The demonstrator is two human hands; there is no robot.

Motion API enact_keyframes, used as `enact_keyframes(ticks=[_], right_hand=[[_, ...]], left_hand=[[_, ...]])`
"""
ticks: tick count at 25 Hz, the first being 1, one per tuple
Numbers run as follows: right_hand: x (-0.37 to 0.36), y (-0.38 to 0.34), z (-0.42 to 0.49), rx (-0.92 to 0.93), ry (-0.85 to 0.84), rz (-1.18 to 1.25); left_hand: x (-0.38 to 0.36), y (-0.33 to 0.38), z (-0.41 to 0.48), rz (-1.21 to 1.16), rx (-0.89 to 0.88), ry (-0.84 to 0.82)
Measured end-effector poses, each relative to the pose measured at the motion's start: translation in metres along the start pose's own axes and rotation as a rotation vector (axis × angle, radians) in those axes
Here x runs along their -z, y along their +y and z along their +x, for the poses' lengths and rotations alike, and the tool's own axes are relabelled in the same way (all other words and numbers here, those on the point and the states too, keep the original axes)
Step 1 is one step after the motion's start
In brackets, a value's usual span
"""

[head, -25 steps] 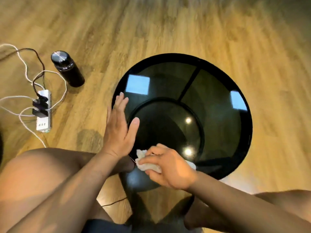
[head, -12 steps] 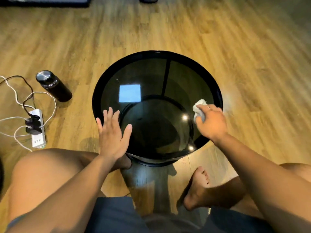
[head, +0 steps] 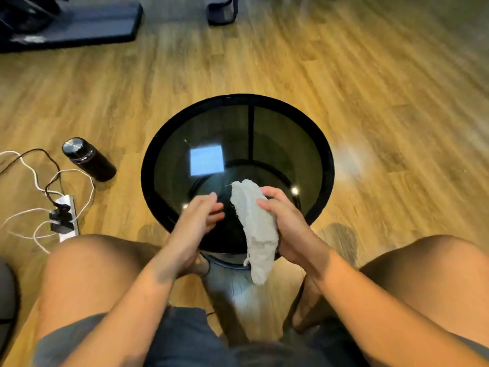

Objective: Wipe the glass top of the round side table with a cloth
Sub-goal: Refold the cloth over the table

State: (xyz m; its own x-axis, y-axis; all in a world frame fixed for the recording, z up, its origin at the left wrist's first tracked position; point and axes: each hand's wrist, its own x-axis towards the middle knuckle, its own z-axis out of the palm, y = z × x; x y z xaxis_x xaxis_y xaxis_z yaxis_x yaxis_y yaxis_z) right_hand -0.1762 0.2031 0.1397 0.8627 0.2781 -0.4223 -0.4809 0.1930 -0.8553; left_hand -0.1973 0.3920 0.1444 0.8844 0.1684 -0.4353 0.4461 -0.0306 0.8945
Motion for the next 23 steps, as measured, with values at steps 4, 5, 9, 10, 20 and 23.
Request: enact_keyframes(ticks=[4,5,9,10,20,23], right_hand=[[0.025,0.008,-0.023,-0.058,-0.179,0.311],[0.025,0.009,-0.026,-0.022,-0.173,0.255],[0.020,0.009,-0.031,0.106,-0.135,-0.127],[0.020,0.008,-0.033,0.120,-0.129,-0.193],[0.030,0.005,-0.025,0.068,0.047,0.042],[0.032,0.004,-0.024,0.053,0.068,0.107]], left_hand=[[-0.055,-0.009,-0.042,-0.007,0.120,-0.261],[-0.059,-0.009,-0.046,0.003,0.100,-0.217],[-0.059,-0.005,-0.052,-0.018,-0.007,-0.098],[-0.057,-0.003,-0.052,0.014,-0.060,-0.049],[-0.042,0.014,-0.048,-0.083,-0.241,0.220],[-0.037,0.015,-0.052,-0.074,-0.186,0.165]])
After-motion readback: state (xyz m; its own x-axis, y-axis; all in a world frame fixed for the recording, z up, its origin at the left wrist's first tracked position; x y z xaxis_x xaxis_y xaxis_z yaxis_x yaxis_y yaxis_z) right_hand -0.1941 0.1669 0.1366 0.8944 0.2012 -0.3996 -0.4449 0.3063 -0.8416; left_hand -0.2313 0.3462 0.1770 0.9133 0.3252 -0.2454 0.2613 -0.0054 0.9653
